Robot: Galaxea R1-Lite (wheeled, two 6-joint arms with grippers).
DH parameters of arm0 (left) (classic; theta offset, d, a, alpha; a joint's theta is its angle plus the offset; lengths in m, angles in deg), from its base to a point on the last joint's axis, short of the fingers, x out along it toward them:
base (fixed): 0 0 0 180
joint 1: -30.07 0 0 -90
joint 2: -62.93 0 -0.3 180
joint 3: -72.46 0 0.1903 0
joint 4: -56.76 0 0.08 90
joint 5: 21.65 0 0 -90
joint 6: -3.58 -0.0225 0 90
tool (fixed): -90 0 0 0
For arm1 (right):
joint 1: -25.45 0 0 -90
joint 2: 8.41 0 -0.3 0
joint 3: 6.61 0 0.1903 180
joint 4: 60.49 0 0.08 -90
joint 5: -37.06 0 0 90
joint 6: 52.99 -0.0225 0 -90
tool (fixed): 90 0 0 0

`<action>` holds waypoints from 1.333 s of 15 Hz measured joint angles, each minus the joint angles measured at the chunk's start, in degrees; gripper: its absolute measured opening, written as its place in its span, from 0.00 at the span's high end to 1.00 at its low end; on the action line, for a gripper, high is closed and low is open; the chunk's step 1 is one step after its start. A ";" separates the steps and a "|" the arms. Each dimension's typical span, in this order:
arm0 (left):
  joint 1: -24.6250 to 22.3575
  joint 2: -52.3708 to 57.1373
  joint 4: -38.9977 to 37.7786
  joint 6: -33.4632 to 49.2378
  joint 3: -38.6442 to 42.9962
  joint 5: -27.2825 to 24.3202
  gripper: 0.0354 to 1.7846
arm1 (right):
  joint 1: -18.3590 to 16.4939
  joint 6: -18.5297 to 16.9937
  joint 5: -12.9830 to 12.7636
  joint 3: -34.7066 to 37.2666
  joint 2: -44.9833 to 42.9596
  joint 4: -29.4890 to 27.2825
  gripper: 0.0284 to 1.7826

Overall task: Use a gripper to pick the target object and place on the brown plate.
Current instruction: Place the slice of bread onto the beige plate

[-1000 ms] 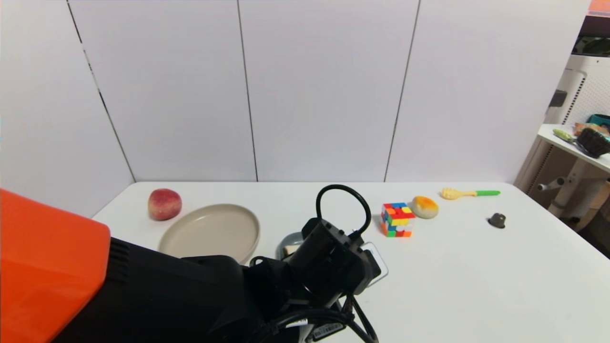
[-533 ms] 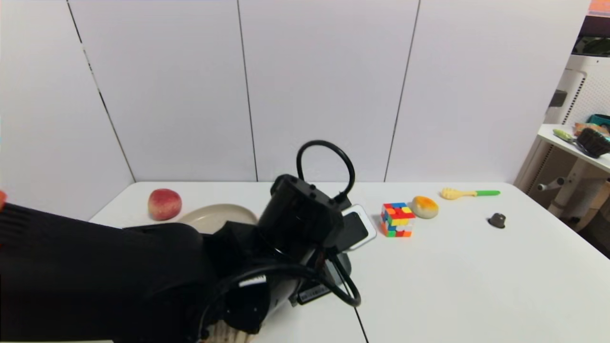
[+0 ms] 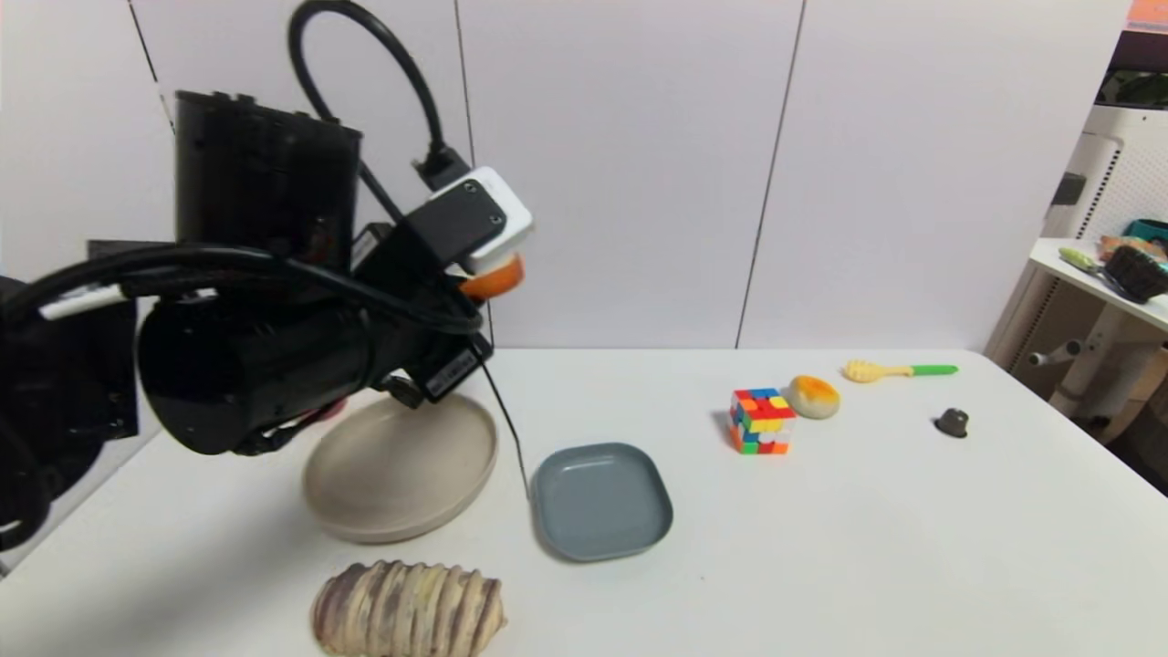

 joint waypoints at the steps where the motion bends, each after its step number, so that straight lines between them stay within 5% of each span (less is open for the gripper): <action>1: -2.06 1.49 -0.13 0.17 1.37 -0.13 0.91 | 0.00 0.00 0.00 0.00 0.00 0.02 0.05; 13: -14.97 -1.30 -0.28 0.17 13.23 -4.27 0.91 | 0.00 0.00 0.02 0.00 0.00 0.00 0.05; 20: -16.68 -9.68 -3.69 0.20 12.68 -6.00 0.91 | 0.00 0.02 0.00 0.00 0.00 0.00 0.05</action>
